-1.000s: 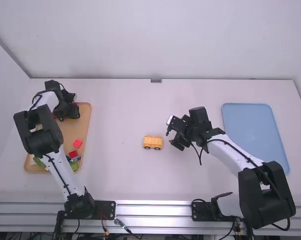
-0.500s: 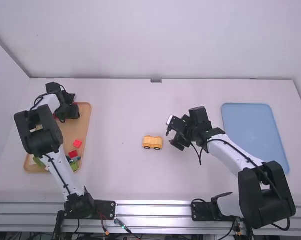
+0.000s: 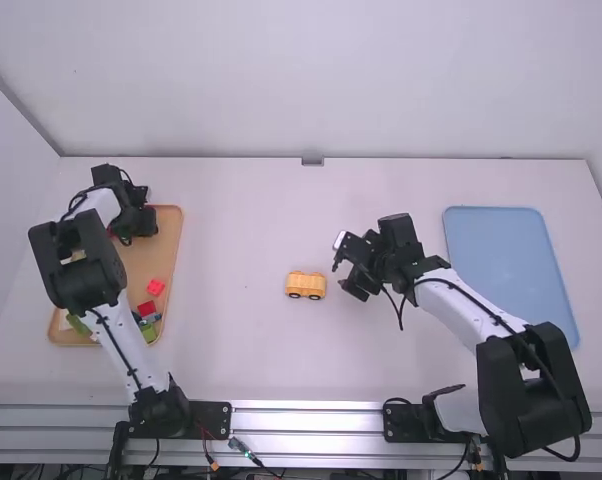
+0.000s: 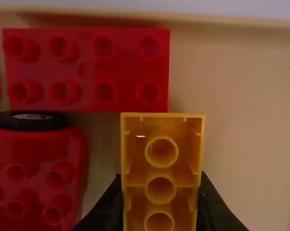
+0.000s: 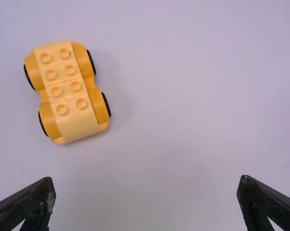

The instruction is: Assemble lego blocks to make yellow taxi

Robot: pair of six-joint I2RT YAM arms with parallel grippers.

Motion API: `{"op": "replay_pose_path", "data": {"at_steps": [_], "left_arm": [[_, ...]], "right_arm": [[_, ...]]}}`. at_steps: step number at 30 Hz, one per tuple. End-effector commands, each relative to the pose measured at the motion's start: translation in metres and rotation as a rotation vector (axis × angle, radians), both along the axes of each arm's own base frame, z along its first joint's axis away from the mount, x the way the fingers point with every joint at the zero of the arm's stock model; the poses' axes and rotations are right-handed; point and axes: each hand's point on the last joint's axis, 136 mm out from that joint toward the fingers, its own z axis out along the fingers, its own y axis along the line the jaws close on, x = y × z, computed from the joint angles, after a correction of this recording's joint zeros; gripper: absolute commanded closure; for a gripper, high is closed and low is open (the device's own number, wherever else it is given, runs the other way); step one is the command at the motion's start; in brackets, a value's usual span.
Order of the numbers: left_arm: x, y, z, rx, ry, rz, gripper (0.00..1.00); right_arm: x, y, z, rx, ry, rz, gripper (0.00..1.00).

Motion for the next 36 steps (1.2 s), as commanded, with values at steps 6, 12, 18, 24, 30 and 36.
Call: {"op": "replay_pose_path", "data": {"at_steps": [6,12,18,24,30,36], "left_arm": [[-0.009,-0.006,0.003,-0.034,0.032,0.073,0.98],[-0.003,-0.022,0.051,-0.002,-0.091,0.081,0.98],[-0.017,-0.080,0.094,0.002,-0.304,-0.038,0.98],[-0.048,-0.209,0.127,-0.250,-0.514,-0.506,0.98],[-0.100,-0.325,0.164,-0.603,-0.732,-0.964,0.98],[-0.106,-0.366,0.163,-0.664,-0.763,-1.019,0.98]], "right_arm": [[0.010,0.018,0.024,0.158,-0.011,-0.047,0.01],[0.022,0.024,0.039,0.246,-0.023,-0.113,0.01],[0.028,0.035,0.056,0.351,-0.028,-0.128,0.01],[0.024,0.058,0.087,0.576,-0.008,0.024,0.01],[0.008,0.060,0.104,0.820,0.091,0.286,0.01],[0.008,0.056,0.101,0.948,0.195,0.388,0.01]]}}
